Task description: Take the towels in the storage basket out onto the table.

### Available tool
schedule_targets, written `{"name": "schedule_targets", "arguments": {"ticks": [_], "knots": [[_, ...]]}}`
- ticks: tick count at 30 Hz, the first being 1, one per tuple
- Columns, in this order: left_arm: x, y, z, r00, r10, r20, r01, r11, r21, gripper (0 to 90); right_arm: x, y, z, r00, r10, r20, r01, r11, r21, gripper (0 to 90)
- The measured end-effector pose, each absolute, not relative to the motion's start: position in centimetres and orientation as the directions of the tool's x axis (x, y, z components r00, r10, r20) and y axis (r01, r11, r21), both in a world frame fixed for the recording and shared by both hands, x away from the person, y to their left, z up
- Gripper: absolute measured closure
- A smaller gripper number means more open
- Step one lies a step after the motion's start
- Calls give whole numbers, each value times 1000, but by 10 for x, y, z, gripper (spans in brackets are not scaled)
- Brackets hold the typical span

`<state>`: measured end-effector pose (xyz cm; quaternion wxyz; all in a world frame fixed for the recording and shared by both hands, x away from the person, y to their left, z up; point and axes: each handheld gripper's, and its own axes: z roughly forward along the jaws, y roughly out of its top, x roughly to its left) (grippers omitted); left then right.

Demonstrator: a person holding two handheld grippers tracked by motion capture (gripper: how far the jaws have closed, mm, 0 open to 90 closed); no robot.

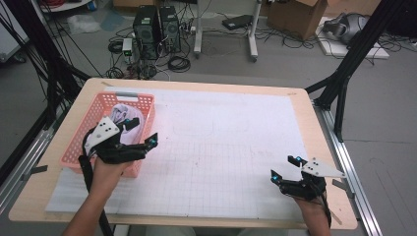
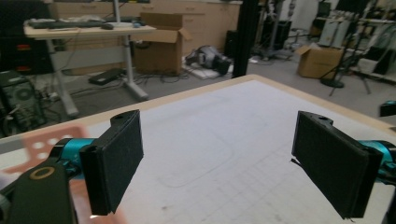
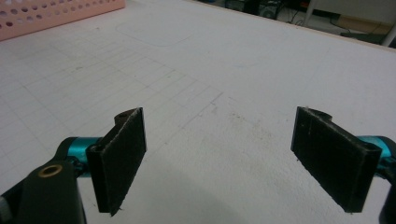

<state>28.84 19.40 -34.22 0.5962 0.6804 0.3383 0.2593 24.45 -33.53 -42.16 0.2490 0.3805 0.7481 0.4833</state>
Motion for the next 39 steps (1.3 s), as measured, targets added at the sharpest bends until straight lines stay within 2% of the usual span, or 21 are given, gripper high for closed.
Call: {"name": "schedule_targets", "arguments": {"ticks": [10,16,19,20,27,29,33,39], "knots": [[313,232,-344,556,830,-56,218,-81,973,168,245,-335,-422,-586,810,7,341,238,909,171],[331,248,-350,500,863,-71,308,-101,946,167,245,-334,-422,-587,810,4,340,242,909,171],[341,254,-355,467,882,-56,372,-138,918,168,245,-333,-422,-588,809,2,343,248,906,171],[349,258,-359,434,900,-33,425,-173,888,168,245,-333,-422,-590,807,3,343,248,906,171],[363,271,-370,351,936,13,533,-211,820,169,246,-333,-424,-593,805,4,346,249,905,171],[368,275,-376,307,949,70,562,-240,792,172,246,-333,-423,-592,806,1,345,252,904,171],[374,278,-384,302,952,44,616,-230,754,171,245,-333,-423,-590,807,4,347,249,904,171],[385,282,-403,277,960,30,724,-229,650,163,245,-333,-423,-590,808,3,345,249,905,171]]}}
